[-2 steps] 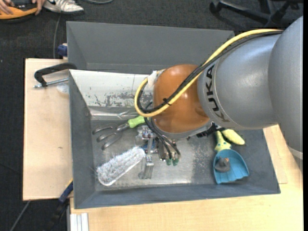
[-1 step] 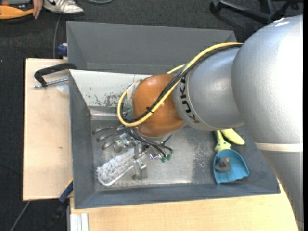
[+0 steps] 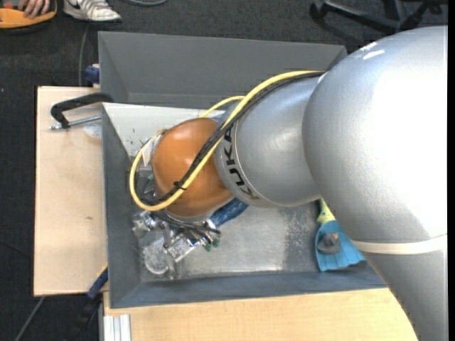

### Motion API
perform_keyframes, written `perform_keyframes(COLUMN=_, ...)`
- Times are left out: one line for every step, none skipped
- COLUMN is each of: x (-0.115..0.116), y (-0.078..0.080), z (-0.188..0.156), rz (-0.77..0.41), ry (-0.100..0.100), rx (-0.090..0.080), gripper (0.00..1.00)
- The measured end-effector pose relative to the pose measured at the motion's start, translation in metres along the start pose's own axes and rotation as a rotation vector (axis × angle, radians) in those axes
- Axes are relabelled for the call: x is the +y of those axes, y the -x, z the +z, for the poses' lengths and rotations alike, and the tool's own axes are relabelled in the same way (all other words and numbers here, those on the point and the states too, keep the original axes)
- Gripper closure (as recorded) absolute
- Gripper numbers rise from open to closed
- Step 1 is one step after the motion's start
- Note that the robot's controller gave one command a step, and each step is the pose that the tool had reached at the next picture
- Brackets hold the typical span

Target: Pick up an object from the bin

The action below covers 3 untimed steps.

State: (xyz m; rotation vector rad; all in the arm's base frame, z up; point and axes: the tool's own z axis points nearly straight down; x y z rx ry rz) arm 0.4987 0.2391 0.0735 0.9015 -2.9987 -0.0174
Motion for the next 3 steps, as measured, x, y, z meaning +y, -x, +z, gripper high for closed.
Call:
perform_keyframes(x=-0.005, y=-0.001, z=0.0, rz=0.008, ry=-0.003, rx=0.003, gripper=1.0)
perform_keyframes(x=-0.022, y=0.02, z=-0.052, rz=0.128, ry=-0.002, rx=-0.004, gripper=1.0)
perform_keyframes(x=-0.046, y=0.046, z=-0.208, rz=0.111, ry=-0.003, rx=-0.015, gripper=1.0)
